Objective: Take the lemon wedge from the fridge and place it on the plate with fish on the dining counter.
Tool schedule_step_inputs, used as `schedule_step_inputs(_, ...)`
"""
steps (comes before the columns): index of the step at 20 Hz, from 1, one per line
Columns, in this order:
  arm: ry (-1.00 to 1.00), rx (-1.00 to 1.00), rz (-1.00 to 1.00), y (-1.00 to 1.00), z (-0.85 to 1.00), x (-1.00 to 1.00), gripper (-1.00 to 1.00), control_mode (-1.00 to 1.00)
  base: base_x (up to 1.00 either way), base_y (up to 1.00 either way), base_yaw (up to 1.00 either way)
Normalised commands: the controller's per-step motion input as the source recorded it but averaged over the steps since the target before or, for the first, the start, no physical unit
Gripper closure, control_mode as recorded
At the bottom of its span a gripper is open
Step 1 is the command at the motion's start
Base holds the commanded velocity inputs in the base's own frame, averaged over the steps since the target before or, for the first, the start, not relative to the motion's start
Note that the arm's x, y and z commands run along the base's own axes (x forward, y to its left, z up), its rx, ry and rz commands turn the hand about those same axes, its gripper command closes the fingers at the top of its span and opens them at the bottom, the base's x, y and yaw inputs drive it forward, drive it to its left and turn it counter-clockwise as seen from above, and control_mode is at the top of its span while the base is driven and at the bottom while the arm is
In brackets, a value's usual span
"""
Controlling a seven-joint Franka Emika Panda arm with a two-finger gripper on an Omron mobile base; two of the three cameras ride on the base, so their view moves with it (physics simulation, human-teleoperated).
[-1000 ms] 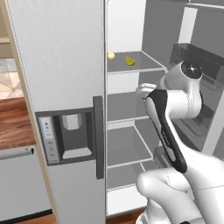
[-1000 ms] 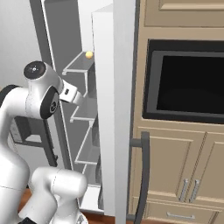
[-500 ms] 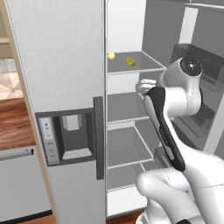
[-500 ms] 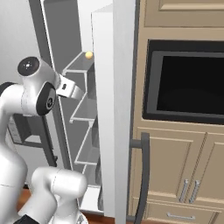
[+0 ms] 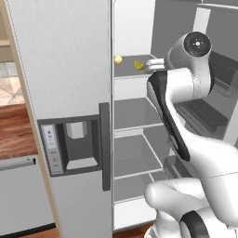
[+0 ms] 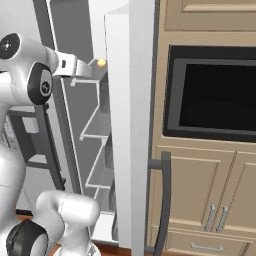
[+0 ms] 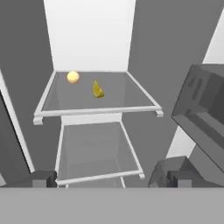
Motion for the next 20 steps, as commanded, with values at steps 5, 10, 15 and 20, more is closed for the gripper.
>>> schedule_step_inputs(5,0.00,0.01,0.05,-0.11,0.02,0.10,-1.00,-1.00,0.00,0.00,0.00)
schedule_step_inputs(10,0.01,0.10,0.14,-0.48,0.00,0.28,-1.00,-1.00,0.00,0.00,0.00)
schedule_step_inputs(15,0.00,0.01,0.00,0.01,0.00,0.06,-1.00,-1.00,0.00,0.00,0.00)
schedule_step_inputs(20,0.00,0.02,0.00,0.12,-0.05,0.43,-1.00,-1.00,0.00,0.00,0.00)
